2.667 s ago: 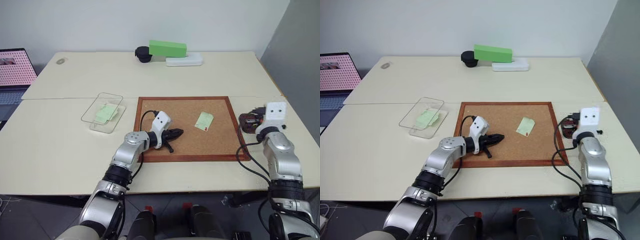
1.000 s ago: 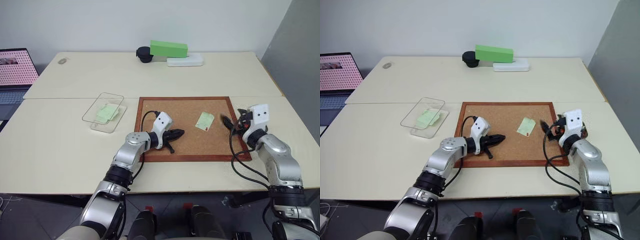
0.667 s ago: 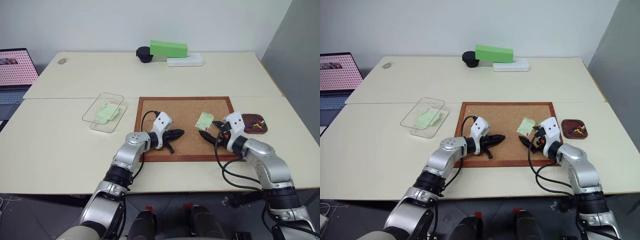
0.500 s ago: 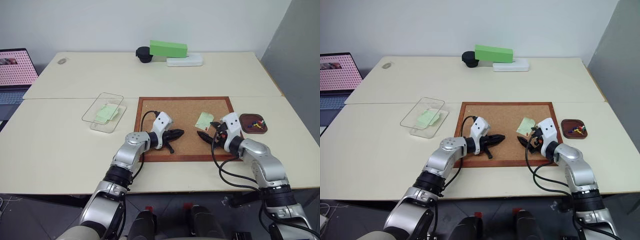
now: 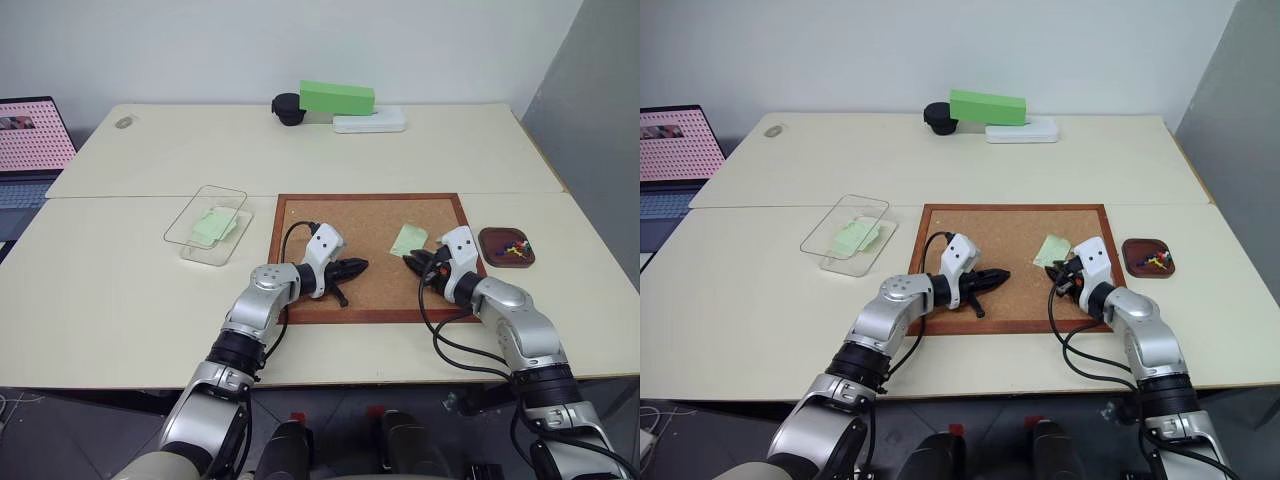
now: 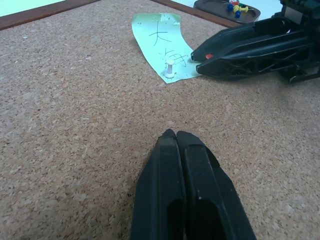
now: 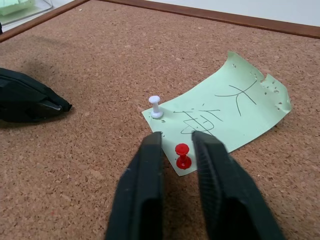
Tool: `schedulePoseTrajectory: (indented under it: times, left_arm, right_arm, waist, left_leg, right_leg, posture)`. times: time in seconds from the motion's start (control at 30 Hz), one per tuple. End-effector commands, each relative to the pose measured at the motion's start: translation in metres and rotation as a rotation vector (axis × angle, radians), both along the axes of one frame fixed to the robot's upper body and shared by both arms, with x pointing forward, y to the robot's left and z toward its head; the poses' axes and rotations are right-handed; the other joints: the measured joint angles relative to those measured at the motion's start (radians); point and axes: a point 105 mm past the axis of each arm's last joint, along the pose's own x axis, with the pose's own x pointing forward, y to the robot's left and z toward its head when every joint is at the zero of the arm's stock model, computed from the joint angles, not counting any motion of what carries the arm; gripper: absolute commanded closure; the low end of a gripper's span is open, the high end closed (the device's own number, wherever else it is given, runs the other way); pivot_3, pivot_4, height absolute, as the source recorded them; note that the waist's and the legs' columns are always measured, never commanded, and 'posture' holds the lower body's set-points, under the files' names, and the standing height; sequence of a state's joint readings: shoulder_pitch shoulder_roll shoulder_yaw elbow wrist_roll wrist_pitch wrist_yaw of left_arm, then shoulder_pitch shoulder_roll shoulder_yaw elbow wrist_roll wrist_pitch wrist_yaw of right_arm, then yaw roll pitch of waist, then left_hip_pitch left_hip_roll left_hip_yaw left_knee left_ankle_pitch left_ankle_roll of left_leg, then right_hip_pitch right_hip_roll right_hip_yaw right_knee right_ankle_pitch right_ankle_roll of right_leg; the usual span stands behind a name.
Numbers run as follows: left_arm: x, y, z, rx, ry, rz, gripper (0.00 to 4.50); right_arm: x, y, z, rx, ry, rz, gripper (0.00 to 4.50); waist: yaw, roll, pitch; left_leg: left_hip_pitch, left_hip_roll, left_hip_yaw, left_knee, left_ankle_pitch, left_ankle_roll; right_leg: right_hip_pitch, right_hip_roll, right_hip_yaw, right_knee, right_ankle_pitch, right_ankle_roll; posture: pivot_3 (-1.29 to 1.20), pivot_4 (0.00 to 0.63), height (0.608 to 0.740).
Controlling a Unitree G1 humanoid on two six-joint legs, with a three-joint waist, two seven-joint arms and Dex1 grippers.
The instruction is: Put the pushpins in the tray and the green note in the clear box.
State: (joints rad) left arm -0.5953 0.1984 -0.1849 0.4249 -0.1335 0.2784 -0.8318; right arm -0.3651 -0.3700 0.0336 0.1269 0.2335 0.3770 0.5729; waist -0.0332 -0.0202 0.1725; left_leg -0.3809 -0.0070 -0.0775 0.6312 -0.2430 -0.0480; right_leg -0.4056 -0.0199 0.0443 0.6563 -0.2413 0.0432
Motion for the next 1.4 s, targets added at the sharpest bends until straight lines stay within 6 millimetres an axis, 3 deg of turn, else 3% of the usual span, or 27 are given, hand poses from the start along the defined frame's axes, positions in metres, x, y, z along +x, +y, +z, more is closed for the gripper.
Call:
schedulePoseTrajectory:
  times: [0.03, 0.33, 0.73, 0.83, 0.9, 1.0, 1.17, 1.33, 1.4]
  left_arm:
    - [-0.001, 0.002, -0.007, 0.017, 0.025, 0.01, 4.5]
    - [0.0, 0.002, -0.008, 0.016, 0.031, 0.013, 4.5]
    - [-0.002, -0.002, -0.01, 0.018, 0.039, 0.001, 4.5]
    - [-0.001, -0.002, -0.009, 0.02, 0.039, -0.001, 4.5]
    - [-0.001, -0.001, -0.009, 0.021, 0.038, -0.001, 4.5]
    - [-0.001, -0.002, -0.009, 0.022, 0.036, -0.005, 4.5]
    - [-0.001, -0.004, -0.009, 0.02, 0.037, -0.012, 4.5]
    - [-0.001, -0.005, -0.009, 0.016, 0.039, -0.012, 4.5]
    - [-0.002, -0.005, -0.01, 0.015, 0.039, -0.011, 4.5]
  right_arm:
    - [0.003, 0.001, 0.015, 0.006, -0.063, 0.012, 4.46]
    - [-0.005, 0.004, 0.051, 0.151, -0.17, 0.018, 4.49]
    - [-0.003, -0.025, 0.07, 0.184, -0.252, -0.133, 4.49]
    - [0.007, -0.051, 0.071, 0.095, -0.293, -0.278, 4.49]
    - [0.016, -0.083, 0.067, -0.122, -0.337, -0.43, 4.49]
    - [0.02, -0.106, 0.064, -0.314, -0.366, -0.506, 4.49]
    - [0.025, -0.126, 0.055, -0.394, -0.335, -0.555, 4.49]
    - [0.027, -0.128, 0.052, -0.387, -0.323, -0.554, 4.49]
    - [0.027, -0.128, 0.052, -0.386, -0.322, -0.553, 4.04]
  waist:
    - [0.0, 0.0, 0.0]
    - [0.001, 0.0, 0.0]
    - [0.0, 0.0, 0.0]
    - [0.001, 0.0, 0.0]
    - [0.001, 0.0, 0.0]
    - [0.001, 0.0, 0.0]
    - [0.0, 0.0, 0.0]
    - [0.001, 0.0, 0.0]
    - [0.001, 0.0, 0.0]
  left_leg:
    - [0.0, 0.0, 0.0, 0.0, 0.0, 0.0]
    - [0.0, 0.0, 0.0, 0.0, 0.0, 0.0]
    - [0.0, 0.0, 0.0, 0.0, 0.0, 0.0]
    - [0.0, 0.0, 0.0, 0.0, 0.0, 0.0]
    - [0.0, 0.0, 0.0, 0.0, 0.0, 0.0]
    - [0.0, -0.001, 0.001, 0.0, 0.0, 0.0]
    - [0.001, 0.0, 0.001, -0.001, 0.0, 0.0]
    - [0.0, -0.001, 0.001, 0.0, 0.0, 0.0]
    - [0.0, 0.0, 0.001, 0.0, 0.0, 0.0]
  right_leg:
    - [0.0, 0.0, 0.0, 0.0, 0.0, 0.0]
    - [0.0, 0.0, 0.0, 0.0, 0.0, 0.0]
    - [0.0, 0.0, 0.0, 0.0, 0.0, 0.0]
    - [0.0, 0.0, 0.0, 0.0, 0.0, 0.0]
    - [0.0, 0.0, 0.0, 0.0, 0.0, 0.0]
    - [0.0, -0.001, 0.0, 0.0, 0.0, 0.0]
    - [0.0, 0.001, 0.001, 0.0, 0.0, 0.0]
    - [0.0, 0.0, 0.002, 0.0, 0.0, 0.0]
    - [0.0, 0.0, 0.001, 0.0, 0.0, 0.0]
  posture:
    - [0.0, 0.15, 0.74]
    - [0.0, 0.15, 0.74]
    - [0.0, 0.15, 0.74]
    - [0.0, 0.15, 0.74]
    - [0.0, 0.15, 0.74]
    - [0.0, 0.15, 0.74]
    - [0.0, 0.15, 0.74]
    - [0.0, 0.15, 0.74]
    - [0.0, 0.15, 0.74]
